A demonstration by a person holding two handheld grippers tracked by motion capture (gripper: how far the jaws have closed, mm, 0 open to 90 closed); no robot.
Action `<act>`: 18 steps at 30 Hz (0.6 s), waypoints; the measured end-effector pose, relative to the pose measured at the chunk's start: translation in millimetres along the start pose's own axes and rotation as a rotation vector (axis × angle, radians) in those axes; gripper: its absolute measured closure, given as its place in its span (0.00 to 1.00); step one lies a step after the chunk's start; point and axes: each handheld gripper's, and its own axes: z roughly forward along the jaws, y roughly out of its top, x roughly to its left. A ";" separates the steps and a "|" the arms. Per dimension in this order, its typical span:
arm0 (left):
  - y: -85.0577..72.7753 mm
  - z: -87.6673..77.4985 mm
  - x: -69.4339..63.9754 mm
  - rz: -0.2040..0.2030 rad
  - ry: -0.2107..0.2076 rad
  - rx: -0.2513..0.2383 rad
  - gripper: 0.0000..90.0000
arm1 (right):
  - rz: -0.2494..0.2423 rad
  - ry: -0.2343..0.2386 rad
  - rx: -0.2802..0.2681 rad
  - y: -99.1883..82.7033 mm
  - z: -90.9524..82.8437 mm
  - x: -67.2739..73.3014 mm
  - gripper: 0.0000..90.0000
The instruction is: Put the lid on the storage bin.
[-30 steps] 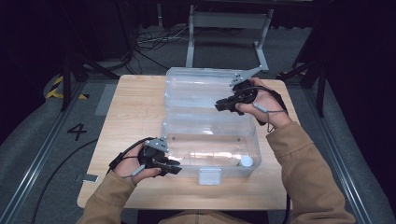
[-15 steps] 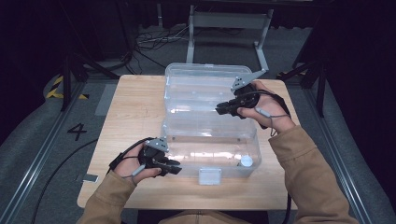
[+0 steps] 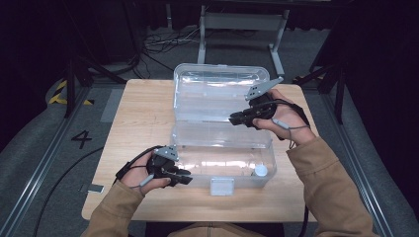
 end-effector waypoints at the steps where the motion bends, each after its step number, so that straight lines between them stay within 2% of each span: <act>1: 0.0 0.0 0.0 0.000 0.000 0.000 0.82 | -0.005 0.001 0.001 -0.3 -0.3 0.8 0.90; 18: -0.1 0.8 0.1 0.002 -0.002 0.000 0.81 | -0.034 0.011 0.006 -3.6 -3.9 13.2 0.91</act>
